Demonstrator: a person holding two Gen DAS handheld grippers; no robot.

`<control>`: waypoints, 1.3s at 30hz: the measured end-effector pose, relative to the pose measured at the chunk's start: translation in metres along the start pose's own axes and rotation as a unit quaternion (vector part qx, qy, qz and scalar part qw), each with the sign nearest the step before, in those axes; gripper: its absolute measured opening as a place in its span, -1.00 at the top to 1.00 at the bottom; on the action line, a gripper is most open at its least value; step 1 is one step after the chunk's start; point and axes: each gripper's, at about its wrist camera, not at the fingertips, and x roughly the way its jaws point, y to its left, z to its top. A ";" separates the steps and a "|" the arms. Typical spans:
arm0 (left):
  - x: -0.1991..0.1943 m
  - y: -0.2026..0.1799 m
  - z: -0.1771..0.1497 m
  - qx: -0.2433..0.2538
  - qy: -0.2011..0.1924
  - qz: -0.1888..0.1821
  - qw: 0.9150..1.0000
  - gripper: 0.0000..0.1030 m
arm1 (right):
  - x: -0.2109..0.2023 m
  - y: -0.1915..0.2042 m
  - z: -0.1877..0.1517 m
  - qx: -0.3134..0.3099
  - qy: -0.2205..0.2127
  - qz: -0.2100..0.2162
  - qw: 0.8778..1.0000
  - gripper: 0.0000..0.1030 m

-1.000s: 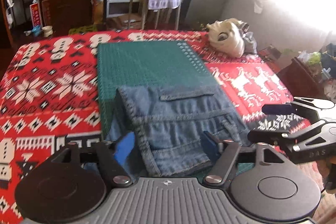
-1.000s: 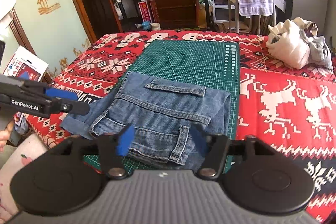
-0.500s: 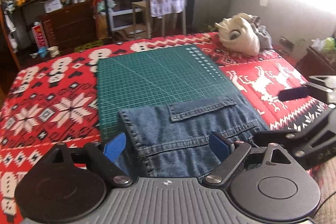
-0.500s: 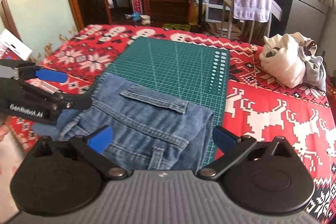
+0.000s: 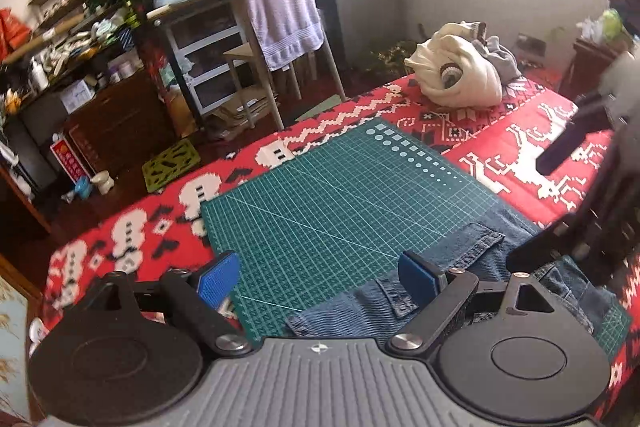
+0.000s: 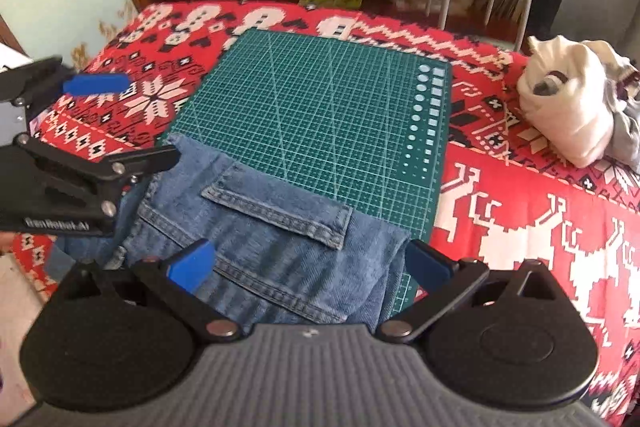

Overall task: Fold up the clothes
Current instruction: 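Open both tools and release the shorts onto the mat, then grasp the folded shorts edge again with both tools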

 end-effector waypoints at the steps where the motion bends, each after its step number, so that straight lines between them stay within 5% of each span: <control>1: -0.003 0.000 0.004 0.007 0.009 0.007 1.000 -0.69 | 0.000 0.001 0.009 0.005 0.014 -0.002 1.000 -0.99; 4: -0.016 -0.001 0.016 0.020 0.037 0.010 0.999 -0.69 | -0.004 0.004 0.028 0.033 0.033 -0.007 0.999 -0.99; 11: -0.042 0.001 0.035 0.010 0.098 -0.072 0.993 -0.76 | -0.038 0.017 0.050 0.054 0.031 -0.054 0.997 -0.99; 19: -0.009 -0.002 0.005 -0.030 0.193 -0.034 0.980 -0.57 | -0.033 0.014 0.041 0.062 0.065 -0.087 0.992 -0.99; 23: 0.000 0.002 -0.009 -0.040 0.204 -0.035 0.977 -0.44 | -0.027 0.005 0.032 0.078 0.069 -0.083 0.991 -0.99; 27: 0.013 0.017 -0.028 -0.077 0.242 -0.050 0.966 -0.35 | -0.022 -0.003 0.023 0.094 0.073 -0.079 0.990 -0.99; 31: 0.027 0.033 -0.046 -0.116 0.280 -0.067 0.951 0.24 | -0.002 -0.013 0.015 0.104 0.106 -0.087 0.985 -0.76; 35: 0.037 0.047 -0.063 -0.154 0.309 -0.082 0.935 0.28 | 0.015 -0.019 0.004 0.107 0.135 -0.105 0.979 -0.48; 39: 0.042 0.053 -0.074 -0.171 0.324 -0.090 0.926 0.28 | 0.020 -0.018 -0.003 0.114 0.142 -0.102 0.978 -0.45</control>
